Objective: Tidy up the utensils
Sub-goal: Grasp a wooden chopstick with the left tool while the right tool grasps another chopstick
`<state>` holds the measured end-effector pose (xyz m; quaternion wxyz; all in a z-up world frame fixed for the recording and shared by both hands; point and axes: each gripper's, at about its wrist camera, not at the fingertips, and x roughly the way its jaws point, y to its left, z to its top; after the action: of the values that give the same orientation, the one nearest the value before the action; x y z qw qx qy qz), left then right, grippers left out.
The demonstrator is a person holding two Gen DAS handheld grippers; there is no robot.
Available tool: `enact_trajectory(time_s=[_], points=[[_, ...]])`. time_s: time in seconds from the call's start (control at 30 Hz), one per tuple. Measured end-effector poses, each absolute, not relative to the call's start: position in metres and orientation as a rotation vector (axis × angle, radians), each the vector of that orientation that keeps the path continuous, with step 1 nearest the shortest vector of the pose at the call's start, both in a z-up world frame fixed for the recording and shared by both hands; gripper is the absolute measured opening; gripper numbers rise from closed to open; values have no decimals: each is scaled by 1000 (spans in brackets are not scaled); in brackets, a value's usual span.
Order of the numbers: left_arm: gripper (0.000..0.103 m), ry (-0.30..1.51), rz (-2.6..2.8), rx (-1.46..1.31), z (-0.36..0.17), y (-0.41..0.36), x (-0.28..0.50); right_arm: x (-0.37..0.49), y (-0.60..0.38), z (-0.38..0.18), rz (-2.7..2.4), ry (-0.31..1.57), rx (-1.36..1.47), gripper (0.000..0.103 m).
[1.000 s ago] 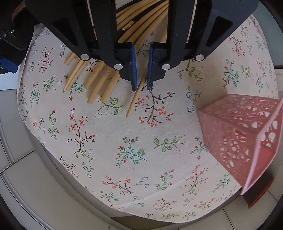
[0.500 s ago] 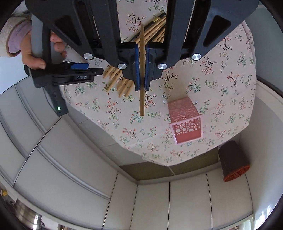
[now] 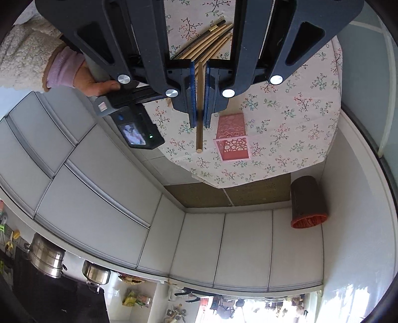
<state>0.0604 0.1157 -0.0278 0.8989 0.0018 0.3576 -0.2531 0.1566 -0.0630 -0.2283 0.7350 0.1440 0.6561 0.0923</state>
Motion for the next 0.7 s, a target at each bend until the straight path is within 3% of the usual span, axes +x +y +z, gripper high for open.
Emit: enact_trajectory(time_s=[0.2, 0.43, 0.57, 0.7], points=[[4, 719, -481, -37, -22, 135, 58, 178, -42, -243, 245, 1482, 218, 60], [4, 724, -463, -58, -23, 143, 62, 186, -32, -256, 262, 1515, 190, 40], [4, 730, -463, -60, -24, 142, 63, 189, -30, -262, 259, 1522, 179, 36], [5, 737, -454, -60, -24, 142, 63, 191, -27, -261, 255, 1494, 158, 10]])
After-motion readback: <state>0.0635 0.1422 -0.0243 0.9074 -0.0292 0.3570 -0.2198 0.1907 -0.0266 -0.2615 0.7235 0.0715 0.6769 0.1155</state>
